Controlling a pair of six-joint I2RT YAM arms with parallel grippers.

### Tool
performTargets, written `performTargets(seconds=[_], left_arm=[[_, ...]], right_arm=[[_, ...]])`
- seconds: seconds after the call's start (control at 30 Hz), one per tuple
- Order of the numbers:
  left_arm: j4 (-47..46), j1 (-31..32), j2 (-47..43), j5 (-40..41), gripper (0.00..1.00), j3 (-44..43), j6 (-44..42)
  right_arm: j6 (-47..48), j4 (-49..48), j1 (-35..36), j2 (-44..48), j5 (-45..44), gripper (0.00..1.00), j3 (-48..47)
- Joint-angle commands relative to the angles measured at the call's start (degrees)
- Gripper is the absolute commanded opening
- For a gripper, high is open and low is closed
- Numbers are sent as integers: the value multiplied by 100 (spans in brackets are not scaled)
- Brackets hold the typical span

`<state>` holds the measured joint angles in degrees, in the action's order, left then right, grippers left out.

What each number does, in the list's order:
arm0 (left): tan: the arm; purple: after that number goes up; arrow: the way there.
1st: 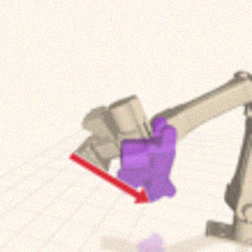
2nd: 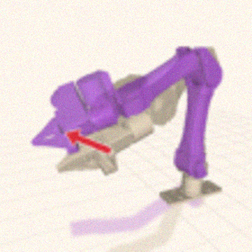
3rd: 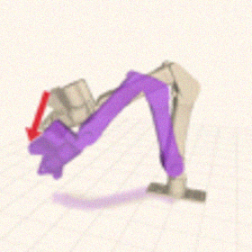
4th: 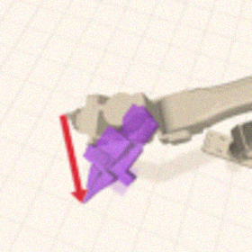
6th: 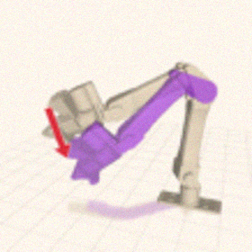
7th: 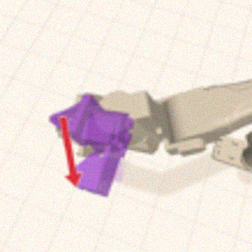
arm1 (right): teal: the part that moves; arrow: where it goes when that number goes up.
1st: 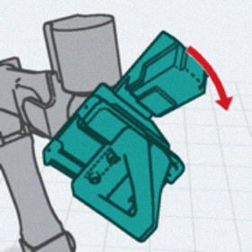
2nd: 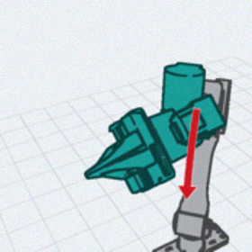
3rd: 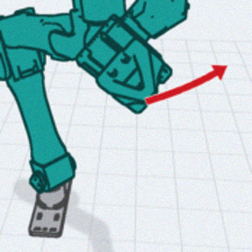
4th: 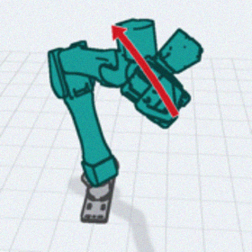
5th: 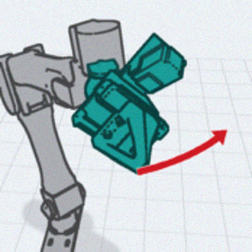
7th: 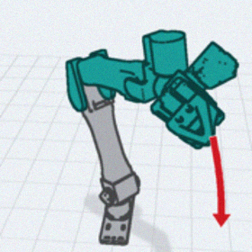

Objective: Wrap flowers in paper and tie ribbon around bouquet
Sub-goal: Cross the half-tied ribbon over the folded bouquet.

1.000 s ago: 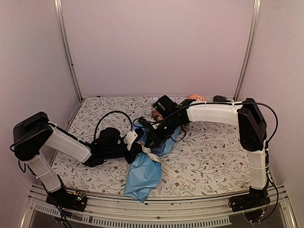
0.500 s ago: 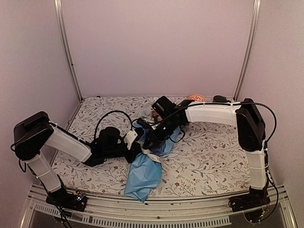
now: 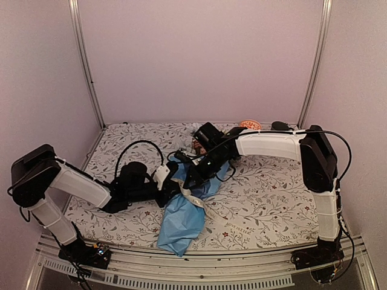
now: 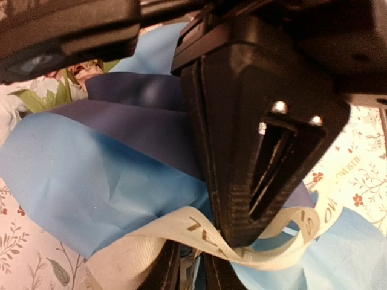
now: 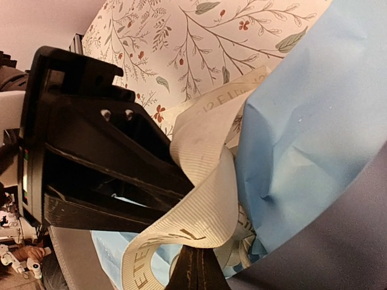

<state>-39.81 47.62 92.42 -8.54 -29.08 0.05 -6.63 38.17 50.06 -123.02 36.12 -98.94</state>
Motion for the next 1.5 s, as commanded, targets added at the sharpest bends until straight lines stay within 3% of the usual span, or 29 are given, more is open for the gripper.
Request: performTargets(seconds=[0.0,0.23,0.33,0.43,0.53,0.73,0.97,1.13,1.37,1.47], left_arm=[[-29,-42,-542,84,21,217,-95],[626,-43,-1044,48,27,260,-364],[749,-48,-1289,-7,36,280,-483],[880,-42,-1443,379,45,233,-822],[1132,-82,-1444,802,47,54,-1070],[2116,-498,-1420,342,57,-205,-301],[2470,-546,-1354,-136,80,159,365],[2615,-552,-941,-100,82,35,571],[2408,-554,-1418,252,83,391,656],[2354,-559,-1350,313,96,489,632]], right_arm=[[-18,-82,-114,354,-42,0,-63],[-95,-147,-123,408,-141,0,-38],[-109,-148,-121,428,-185,0,-22],[-132,-144,-124,449,-262,0,5],[-192,-160,-124,514,-490,0,-2],[-439,-487,-122,781,-746,0,268],[-521,-583,-124,742,-695,0,331],[-559,-650,-122,792,-669,0,364],[-536,-659,-128,832,-661,0,452],[-539,-691,-126,841,-654,0,452]])
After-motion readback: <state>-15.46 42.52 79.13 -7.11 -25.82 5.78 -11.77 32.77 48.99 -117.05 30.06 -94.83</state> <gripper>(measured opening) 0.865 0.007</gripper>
